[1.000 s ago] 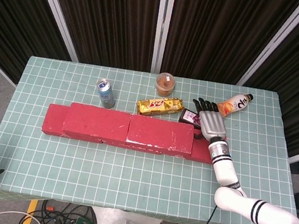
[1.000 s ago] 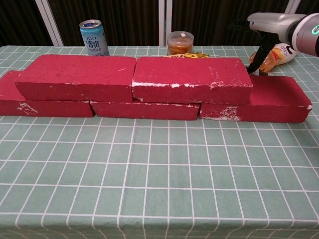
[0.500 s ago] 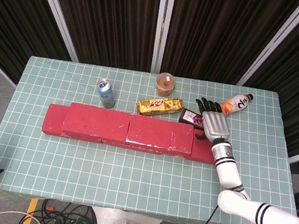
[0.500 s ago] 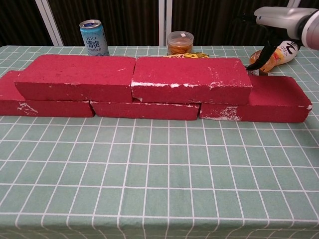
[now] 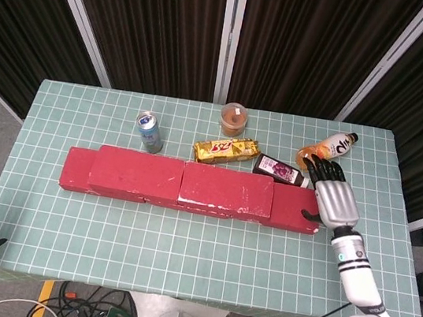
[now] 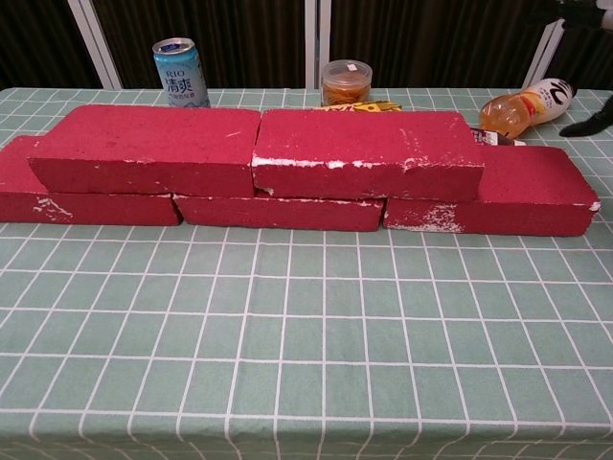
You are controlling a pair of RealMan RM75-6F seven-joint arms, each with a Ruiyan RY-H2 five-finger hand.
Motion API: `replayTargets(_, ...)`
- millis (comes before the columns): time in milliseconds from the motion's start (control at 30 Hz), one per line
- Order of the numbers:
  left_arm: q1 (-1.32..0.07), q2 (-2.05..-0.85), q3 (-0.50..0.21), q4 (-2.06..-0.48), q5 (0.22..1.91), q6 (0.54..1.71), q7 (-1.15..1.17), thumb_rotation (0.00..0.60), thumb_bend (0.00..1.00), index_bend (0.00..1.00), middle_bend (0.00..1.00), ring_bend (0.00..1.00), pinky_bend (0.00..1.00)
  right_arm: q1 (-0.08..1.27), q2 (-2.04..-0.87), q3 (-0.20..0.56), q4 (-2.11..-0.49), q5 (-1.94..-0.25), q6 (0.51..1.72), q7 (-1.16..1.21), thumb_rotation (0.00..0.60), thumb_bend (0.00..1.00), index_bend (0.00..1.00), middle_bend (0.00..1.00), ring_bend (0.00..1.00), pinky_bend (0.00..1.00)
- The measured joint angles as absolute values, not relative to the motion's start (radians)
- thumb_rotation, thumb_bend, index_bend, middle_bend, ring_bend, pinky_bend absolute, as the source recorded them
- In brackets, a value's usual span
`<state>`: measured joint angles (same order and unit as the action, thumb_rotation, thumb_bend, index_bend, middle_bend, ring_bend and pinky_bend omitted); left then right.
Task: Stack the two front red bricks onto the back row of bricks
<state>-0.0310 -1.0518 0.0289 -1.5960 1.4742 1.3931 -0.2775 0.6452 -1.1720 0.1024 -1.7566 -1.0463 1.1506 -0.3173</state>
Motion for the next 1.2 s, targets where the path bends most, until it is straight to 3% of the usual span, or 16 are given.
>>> replayTargets(200,-0.031,-1.047,0.025,-1.620,1.472,1.400,-0.243,0.600,0.00,0.00,0.00,0.00,0.00,0.530,-1.133,0.021,-1.777,-1.201,1.228,-0.239,0.600,0.01,0.00,0.00,0.00,0.00)
replayTargets(367,-0.032,-1.052,0.024,-1.634,1.471,1.401,-0.218,0.600,0.00,0.00,0.00,0.00,0.00,0.493,-1.183,0.005,-1.735,-1.268,1.254,-0.195,0.600,0.00,0.00,0.00,0.00,0.00)
replayTargets(867,-0.025,-1.059,0.024,-1.604,1.459,1.399,-0.243,0.600,0.00,0.00,0.00,0.00,0.00,0.531,-1.477,0.115,-1.587,-1.279,1.264,-0.306,0.600,0.00,0.00,0.00,0.00,0.00)
replayTargets(1200,-0.024,-1.060,0.023,-1.590,1.458,1.396,-0.262,0.600,0.00,0.00,0.00,0.00,0.00,0.554,-1.540,0.149,-1.549,-1.251,1.220,-0.336,0.600,0.00,0.00,0.00,0.00,0.00)
